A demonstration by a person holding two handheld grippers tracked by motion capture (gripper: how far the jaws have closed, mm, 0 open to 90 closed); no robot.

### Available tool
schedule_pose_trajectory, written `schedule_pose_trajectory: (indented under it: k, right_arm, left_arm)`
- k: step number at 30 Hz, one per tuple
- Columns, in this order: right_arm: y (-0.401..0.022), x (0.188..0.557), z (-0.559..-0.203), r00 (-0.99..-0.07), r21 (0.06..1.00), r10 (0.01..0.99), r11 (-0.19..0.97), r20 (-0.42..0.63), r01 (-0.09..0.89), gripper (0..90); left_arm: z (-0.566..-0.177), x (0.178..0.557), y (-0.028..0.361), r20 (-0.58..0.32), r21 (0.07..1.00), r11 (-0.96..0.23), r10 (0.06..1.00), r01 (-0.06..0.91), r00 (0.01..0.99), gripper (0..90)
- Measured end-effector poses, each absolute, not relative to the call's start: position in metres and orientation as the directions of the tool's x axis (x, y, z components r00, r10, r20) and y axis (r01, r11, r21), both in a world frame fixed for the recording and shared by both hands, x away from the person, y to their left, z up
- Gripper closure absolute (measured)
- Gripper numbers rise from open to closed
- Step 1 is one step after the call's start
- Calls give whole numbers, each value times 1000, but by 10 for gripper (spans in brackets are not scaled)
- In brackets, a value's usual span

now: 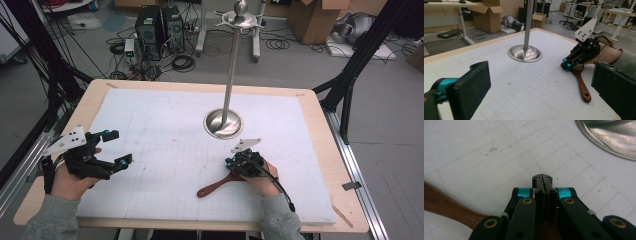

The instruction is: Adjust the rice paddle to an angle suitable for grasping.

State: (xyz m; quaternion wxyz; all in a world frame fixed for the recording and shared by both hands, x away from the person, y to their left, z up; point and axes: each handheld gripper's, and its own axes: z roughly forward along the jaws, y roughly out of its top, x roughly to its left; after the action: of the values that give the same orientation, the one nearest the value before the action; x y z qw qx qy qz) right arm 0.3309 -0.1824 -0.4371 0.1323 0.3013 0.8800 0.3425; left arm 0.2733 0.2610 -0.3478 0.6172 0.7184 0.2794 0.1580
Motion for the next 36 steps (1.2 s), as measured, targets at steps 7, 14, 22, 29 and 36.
schedule_pose_trajectory:
  k: [7, 14, 22, 29, 36]
  right_arm:
    - [-189, 326, -437, -784, 680, 620, 581, -13, 448, 895]
    - [-197, 320, -436, -783, 672, 622, 570, 23, 473, 895]
    - [-204, 312, -435, -783, 663, 621, 572, 34, 483, 895]
    - [-208, 304, -434, -784, 654, 621, 581, 29, 484, 895]
    - [-213, 303, -435, -786, 658, 615, 567, 62, 495, 895]
  left_arm:
    - [-347, 278, 254, -113, 976, -86, 582, 200, 806, 28]
    - [-349, 284, 244, -116, 973, -100, 564, 208, 818, 28]
    - [-349, 289, 236, -116, 973, -104, 548, 205, 829, 28]
    - [-350, 295, 226, -123, 970, -114, 527, 214, 841, 28]
    - [-350, 295, 224, -122, 969, -122, 525, 216, 842, 28]
